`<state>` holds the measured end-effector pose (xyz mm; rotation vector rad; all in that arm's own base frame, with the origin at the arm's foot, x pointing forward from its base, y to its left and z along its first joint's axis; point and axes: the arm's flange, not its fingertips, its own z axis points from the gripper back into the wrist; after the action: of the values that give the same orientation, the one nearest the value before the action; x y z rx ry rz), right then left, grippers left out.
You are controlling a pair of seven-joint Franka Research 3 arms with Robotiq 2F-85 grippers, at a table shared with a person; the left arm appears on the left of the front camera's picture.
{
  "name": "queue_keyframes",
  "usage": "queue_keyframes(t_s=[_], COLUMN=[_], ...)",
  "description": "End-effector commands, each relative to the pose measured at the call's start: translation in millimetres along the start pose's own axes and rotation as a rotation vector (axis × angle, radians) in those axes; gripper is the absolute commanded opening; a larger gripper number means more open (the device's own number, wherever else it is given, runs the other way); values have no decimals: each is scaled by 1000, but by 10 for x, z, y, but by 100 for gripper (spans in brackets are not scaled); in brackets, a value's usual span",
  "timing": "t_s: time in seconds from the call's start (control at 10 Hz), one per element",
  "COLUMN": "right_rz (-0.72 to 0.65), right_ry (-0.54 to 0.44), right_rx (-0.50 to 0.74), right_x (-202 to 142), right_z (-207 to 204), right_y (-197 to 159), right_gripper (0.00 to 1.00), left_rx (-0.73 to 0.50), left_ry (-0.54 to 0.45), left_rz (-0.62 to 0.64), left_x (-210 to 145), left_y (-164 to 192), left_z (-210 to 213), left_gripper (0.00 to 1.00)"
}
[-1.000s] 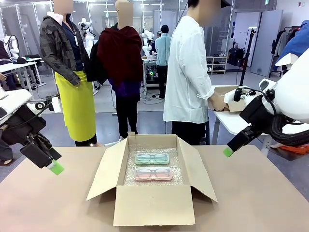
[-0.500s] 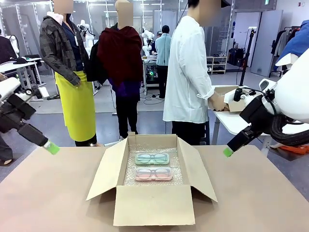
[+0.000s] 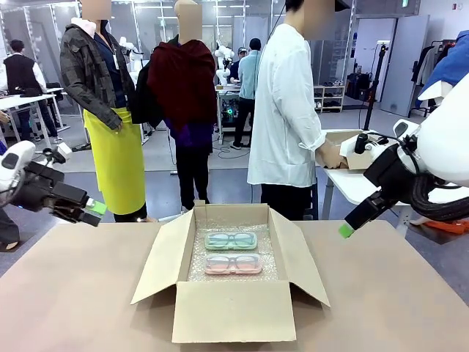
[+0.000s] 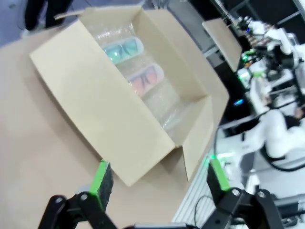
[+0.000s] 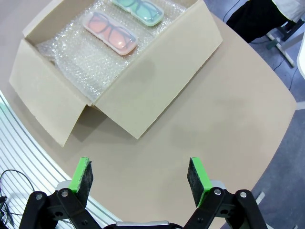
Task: Pack the glasses set securely to prepare it for shipping.
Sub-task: Position the Package Box on the left side of the table.
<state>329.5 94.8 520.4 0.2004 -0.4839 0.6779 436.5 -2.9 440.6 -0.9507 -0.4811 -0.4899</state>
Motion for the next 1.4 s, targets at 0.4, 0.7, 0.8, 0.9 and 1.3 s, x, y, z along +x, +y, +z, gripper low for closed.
queue_keyframes(t_s=[0.4, 0.7, 0.8, 0.9, 1.3], right_rz=[0, 0, 0, 0, 0], right_ry=[-1, -1, -1, -1, -1], right_rx=[-8, -8, -8, -8, -8], right_x=[-4, -4, -4, -4, -4], right_z=[14, 14, 14, 14, 14], right_y=[11, 11, 11, 11, 11], right_gripper=[100, 100, 100, 100, 100], left_rx=[-153, -195, -179, -173, -187], left_ry=[-108, -81, -88, -95, -60], left_rz=[284, 394, 408, 413, 394], left_x=[13, -162, -178, -201, -277], left_y=[1047, 1256, 1277, 1323, 1287], left_z=[-507, -820, -845, -860, -893], left_gripper=[100, 100, 100, 100, 100])
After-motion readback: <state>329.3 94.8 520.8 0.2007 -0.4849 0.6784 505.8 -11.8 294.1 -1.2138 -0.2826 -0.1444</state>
